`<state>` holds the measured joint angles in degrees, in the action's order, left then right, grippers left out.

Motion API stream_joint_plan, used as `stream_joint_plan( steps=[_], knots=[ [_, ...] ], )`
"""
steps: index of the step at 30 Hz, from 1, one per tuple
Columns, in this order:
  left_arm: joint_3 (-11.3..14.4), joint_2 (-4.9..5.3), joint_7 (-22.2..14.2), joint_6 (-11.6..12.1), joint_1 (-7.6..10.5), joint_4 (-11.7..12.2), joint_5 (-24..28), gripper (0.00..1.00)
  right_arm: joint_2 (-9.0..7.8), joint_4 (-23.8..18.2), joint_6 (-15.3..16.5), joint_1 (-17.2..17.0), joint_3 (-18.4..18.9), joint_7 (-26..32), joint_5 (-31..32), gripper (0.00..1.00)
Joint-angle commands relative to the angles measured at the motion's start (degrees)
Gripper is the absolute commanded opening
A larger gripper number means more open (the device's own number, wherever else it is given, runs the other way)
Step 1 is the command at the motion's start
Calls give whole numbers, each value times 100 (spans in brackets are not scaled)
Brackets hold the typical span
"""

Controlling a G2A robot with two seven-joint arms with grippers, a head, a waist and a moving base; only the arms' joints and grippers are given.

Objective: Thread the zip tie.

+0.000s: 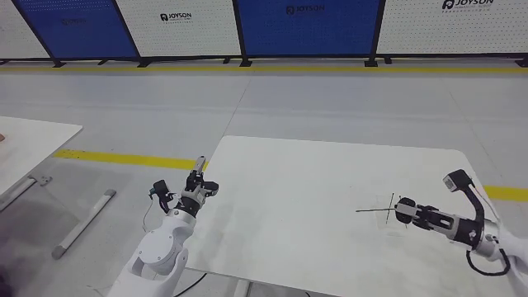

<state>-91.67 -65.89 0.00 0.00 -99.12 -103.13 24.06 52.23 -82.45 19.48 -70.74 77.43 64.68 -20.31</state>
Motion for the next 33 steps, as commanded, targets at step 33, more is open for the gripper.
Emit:
stream_joint_plan(
  steps=[33],
  knots=[
    [0, 0, 0, 0, 0, 0, 0, 100, 42, -227, 0, -40, 31, -377, -43, 0]
  ],
)
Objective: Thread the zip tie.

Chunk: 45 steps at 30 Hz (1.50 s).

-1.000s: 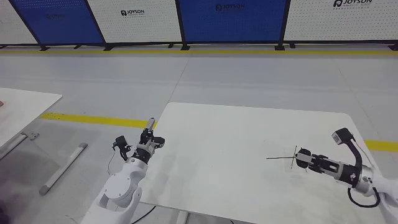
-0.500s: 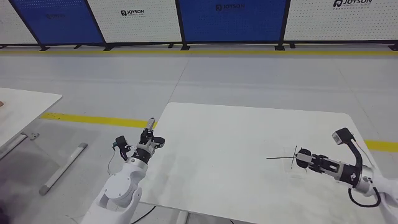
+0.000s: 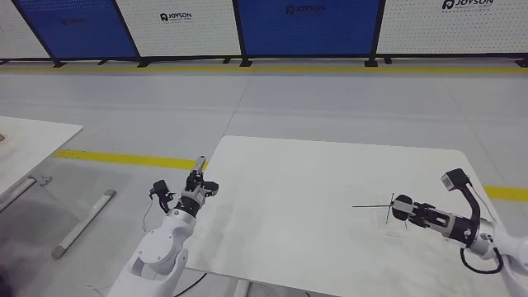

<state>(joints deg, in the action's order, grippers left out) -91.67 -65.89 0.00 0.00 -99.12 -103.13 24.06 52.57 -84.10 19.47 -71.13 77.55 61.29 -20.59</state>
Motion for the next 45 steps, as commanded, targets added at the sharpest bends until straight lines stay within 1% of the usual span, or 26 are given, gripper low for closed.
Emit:
stream_joint_plan(
  steps=[1, 3, 6, 7, 8, 10, 27, 29, 32, 34, 37, 42, 45],
  knots=[
    [0, 0, 0, 0, 0, 0, 0, 100, 18, -119, 1, -3, 58, -117, -18, 0],
    [0, 0, 0, 0, 0, 0, 0, 100, 55, -274, 1, 4, 139, -332, 77, 0],
    [0, 0, 0, 0, 0, 0, 0, 100, 132, -532, 1, 11, 168, -420, 328, 0],
    [0, 0, 0, 0, 0, 0, 0, 100, 156, -575, 1, 23, 160, -444, 487, 0],
    [0, 0, 0, 0, 0, 0, 0, 100, 188, -617, 1, 46, 108, -549, 866, 0],
    [0, 0, 0, 0, 0, 0, 0, 100, 217, -588, 1, 52, 40, -676, 1067, 0],
    [0, 0, 0, 0, 0, 0, 0, 100, 217, -588, 1, 52, 40, -676, 1067, 0],
    [0, 0, 0, 0, 0, 0, 0, 100, 225, -596, -1, 37, 39, -785, 1027, 0],
    [0, 0, 0, 0, 0, 0, 0, 100, 251, -482, 1, 185, -39, -849, 992, 0],
    [0, 0, 0, 0, 0, 0, 0, 100, 270, -561, 1, 298, -93, -818, 1087, 0],
    [0, 0, 0, 0, 0, 0, 0, 100, 308, -814, 1, 384, -173, -728, 1247, 0],
    [0, 0, 0, 0, 0, 0, 0, 100, 331, -1137, 1, 364, -186, -422, 1702, 0],
    [0, 0, 0, 0, 0, 0, 0, 100, 335, -1187, 1, 310, -149, -579, 1942, 0]
  ],
)
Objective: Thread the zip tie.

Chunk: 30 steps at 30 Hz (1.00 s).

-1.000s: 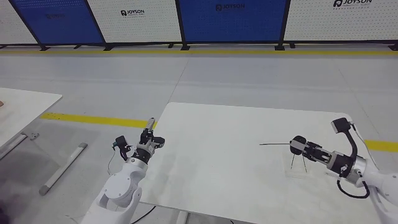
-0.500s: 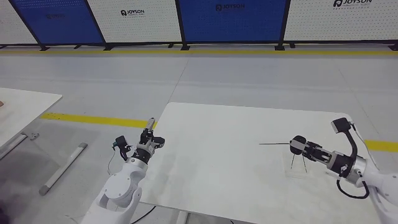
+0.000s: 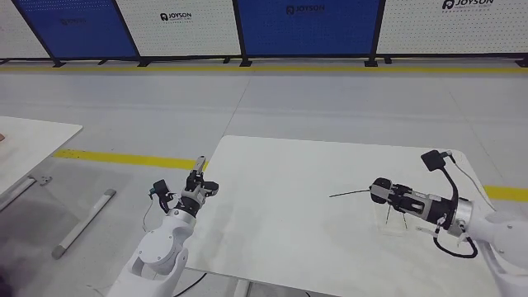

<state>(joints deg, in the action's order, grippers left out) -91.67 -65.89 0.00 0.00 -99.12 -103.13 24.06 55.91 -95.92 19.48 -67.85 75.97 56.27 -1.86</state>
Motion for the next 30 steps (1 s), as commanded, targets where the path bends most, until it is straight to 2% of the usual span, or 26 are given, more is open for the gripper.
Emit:
stream_joint_plan(
  steps=[1, 22, 25, 30],
  knots=[
    [0, 0, 0, 0, 0, 0, 0, 100, 2, 10, 0, -34, 10, -149, 141, 0],
    [0, 0, 0, 0, 0, 0, 0, 100, 10, 108, 0, -17, 7, -261, 124, 0],
    [0, 0, 0, 0, 0, 0, 0, 100, 5, -118, 0, -27, -49, -432, 562, 0],
    [0, 0, 0, 0, 0, 0, 0, 100, -14, -252, 0, 76, -234, -482, 989, 0]
  ],
)
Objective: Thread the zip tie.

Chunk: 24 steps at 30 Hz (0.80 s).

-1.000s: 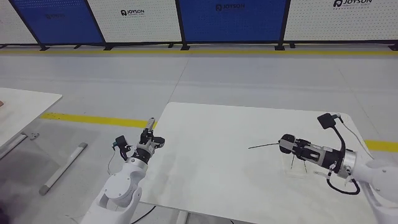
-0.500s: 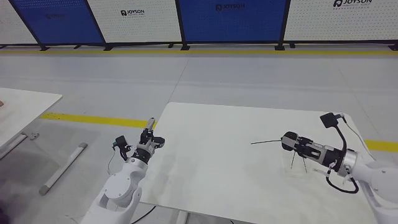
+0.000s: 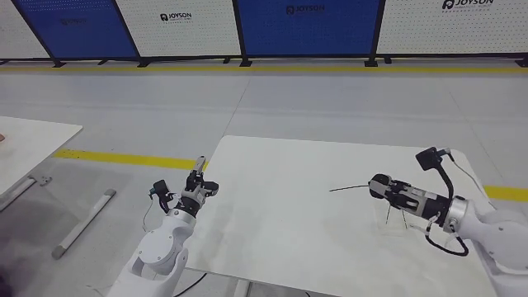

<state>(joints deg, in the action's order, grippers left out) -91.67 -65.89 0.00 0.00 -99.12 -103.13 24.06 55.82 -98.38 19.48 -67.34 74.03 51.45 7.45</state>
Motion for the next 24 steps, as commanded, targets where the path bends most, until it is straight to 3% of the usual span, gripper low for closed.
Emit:
stream_joint_plan(
  steps=[1, 7, 19, 21, 24],
  knots=[
    [0, 0, 0, 0, 0, 0, 0, 100, -14, -13, 0, 51, -73, -20, 157, 0],
    [0, 0, 0, 0, 0, 0, 0, 100, -111, 64, 0, 149, -347, -210, 753, 0],
    [17, -4, -33, -10, 21, -15, 62, 100, -126, 137, 0, 170, -400, -229, 748, 0],
    [31, -5, -295, -217, 91, -70, 267, 100, -126, 137, 0, 170, -400, -229, 748, 0],
    [75, 27, -796, -542, 100, -296, 78, 100, -126, 137, 0, 170, -400, -229, 748, 0]
  ],
)
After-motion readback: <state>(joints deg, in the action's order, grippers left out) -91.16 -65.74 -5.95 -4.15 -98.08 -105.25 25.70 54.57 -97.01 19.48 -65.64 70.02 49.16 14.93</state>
